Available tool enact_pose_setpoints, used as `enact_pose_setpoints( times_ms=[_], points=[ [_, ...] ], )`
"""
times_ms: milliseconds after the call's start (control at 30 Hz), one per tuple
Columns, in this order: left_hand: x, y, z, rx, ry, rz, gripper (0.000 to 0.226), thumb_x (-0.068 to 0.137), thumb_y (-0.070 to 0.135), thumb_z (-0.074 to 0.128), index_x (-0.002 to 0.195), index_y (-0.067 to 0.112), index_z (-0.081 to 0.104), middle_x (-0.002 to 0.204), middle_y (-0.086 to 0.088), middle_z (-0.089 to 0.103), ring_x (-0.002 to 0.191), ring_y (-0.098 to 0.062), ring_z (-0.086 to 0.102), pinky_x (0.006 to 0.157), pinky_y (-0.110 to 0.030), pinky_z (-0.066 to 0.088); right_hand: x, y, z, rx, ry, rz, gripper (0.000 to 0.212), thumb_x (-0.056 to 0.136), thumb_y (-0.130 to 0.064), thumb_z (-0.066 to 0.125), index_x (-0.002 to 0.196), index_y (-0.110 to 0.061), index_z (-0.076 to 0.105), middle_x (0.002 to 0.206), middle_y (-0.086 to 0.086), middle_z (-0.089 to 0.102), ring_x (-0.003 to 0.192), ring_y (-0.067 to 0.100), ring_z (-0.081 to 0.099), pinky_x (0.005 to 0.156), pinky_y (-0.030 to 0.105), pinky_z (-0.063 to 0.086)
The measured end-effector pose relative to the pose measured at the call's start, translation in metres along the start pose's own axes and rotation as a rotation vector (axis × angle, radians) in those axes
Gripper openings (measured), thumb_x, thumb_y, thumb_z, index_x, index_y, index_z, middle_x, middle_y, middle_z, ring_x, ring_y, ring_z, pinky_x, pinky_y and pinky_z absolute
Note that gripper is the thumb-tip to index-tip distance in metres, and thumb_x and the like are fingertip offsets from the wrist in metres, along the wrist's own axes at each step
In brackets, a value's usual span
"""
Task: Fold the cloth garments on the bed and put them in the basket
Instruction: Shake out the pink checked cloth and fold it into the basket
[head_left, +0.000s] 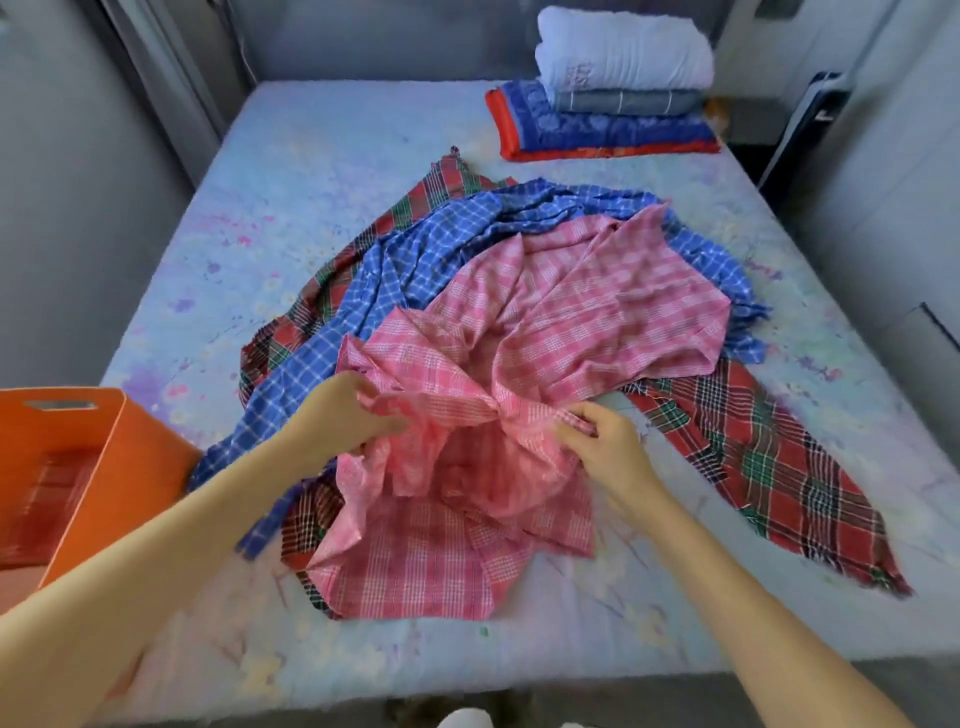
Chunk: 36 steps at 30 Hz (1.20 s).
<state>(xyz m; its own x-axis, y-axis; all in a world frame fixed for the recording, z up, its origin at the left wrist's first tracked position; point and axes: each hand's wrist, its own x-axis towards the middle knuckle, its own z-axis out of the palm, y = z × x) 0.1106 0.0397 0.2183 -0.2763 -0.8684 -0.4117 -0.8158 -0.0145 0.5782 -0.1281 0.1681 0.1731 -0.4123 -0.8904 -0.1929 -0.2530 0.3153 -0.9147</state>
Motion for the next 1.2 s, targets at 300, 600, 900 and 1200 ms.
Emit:
enact_pose_setpoints(
  times_ms=[300, 600, 900, 1200],
  points=[
    [-0.042, 0.077, -0.096, -0.358, 0.337, 0.25, 0.017, 0.079, 0.0, 0.068, 0.085, 0.015, 0.066, 0.063, -0.006, 0.059, 0.053, -0.017, 0.053, 0.062, -0.028, 0.049, -0.009, -0.197, -0.03, 0.293, 0.107, -0.306, 0.012, 0.083, -0.011, 0.069, 0.078, 0.0, 0.07, 0.064, 0.01, 0.06, 0.063, 0.02, 0.056, 0.06, 0.024, 0.049],
    [-0.105, 0.161, -0.153, -0.286, 0.309, 0.4, 0.01, 0.081, 0.011, 0.071, 0.073, 0.014, 0.067, 0.068, -0.011, 0.065, 0.054, -0.012, 0.056, 0.057, -0.022, 0.053, -0.043, -0.263, -0.013, 0.209, 0.146, -0.546, 0.032, 0.087, -0.021, 0.066, 0.071, 0.007, 0.065, 0.057, 0.008, 0.052, 0.054, 0.009, 0.043, 0.054, 0.023, 0.037],
    [-0.131, 0.187, -0.132, -0.7, 0.027, 0.256, 0.014, 0.086, -0.011, 0.057, 0.081, 0.001, 0.06, 0.066, -0.011, 0.059, 0.04, -0.006, 0.058, 0.047, -0.015, 0.052, -0.054, -0.236, -0.005, 0.115, 0.117, -0.686, 0.02, 0.096, -0.021, 0.053, 0.094, -0.009, 0.068, 0.076, 0.003, 0.062, 0.063, 0.012, 0.054, 0.059, 0.024, 0.046],
    [-0.143, 0.204, -0.112, -0.759, 0.115, 0.182, 0.011, 0.085, 0.0, 0.065, 0.076, -0.003, 0.06, 0.056, -0.009, 0.059, 0.036, -0.008, 0.057, 0.042, -0.016, 0.05, -0.064, -0.22, -0.004, -0.21, 0.25, -0.853, 0.025, 0.094, -0.003, 0.045, 0.11, -0.005, 0.063, 0.094, 0.007, 0.052, 0.08, 0.012, 0.047, 0.074, 0.013, 0.037]
  ],
)
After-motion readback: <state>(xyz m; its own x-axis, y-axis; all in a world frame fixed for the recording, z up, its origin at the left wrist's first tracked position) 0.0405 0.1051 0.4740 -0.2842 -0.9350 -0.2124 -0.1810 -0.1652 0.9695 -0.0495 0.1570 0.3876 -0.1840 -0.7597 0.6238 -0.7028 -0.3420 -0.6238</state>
